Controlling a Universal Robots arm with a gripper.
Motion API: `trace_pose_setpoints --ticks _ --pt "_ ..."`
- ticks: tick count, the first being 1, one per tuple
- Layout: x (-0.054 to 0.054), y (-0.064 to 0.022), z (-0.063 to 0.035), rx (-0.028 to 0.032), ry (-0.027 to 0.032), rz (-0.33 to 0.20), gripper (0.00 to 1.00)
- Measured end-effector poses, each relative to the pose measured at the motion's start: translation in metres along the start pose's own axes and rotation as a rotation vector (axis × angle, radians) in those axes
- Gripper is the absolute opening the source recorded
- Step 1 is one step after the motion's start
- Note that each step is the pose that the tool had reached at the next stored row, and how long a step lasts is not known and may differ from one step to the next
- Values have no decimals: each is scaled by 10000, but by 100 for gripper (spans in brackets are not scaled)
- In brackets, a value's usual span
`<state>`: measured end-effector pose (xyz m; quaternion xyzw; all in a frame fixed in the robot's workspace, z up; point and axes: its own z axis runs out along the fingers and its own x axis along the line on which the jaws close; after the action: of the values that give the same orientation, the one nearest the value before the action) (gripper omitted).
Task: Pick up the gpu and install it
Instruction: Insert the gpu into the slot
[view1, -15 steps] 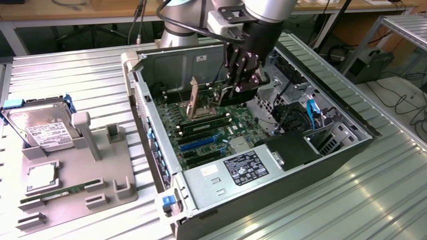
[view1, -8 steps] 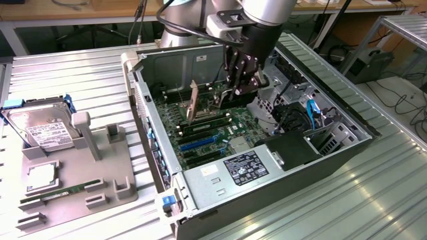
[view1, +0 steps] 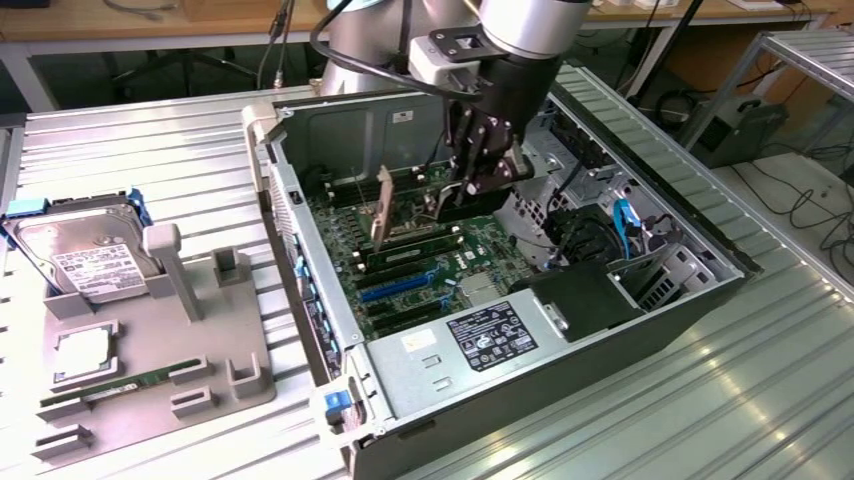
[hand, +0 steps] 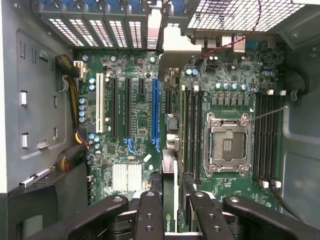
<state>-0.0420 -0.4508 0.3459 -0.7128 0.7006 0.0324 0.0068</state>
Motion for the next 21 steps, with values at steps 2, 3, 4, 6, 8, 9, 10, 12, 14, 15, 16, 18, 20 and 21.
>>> trace_pose_setpoints --ticks 2,3,4,6,8,9,10,12,14,15,16,18,20,21 --pt "1 6 16 0 -1 0 26" --pt "1 9 25 0 0 0 26" --pt "2 13 33 0 0 0 26" --pt "3 20 51 0 0 0 26" --pt "3 27 73 -1 1 0 26" --pt "4 30 79 0 0 1 26" --pt "4 33 84 0 0 1 26" --pt "5 44 101 0 -1 0 26" --pt "5 53 111 0 -1 0 26" --pt "5 57 116 -1 0 0 26" --pt "6 60 122 0 0 0 26" --pt "6 69 133 -1 1 0 26" --pt "6 76 143 0 0 1 26" --pt "7 80 148 -1 0 0 26"
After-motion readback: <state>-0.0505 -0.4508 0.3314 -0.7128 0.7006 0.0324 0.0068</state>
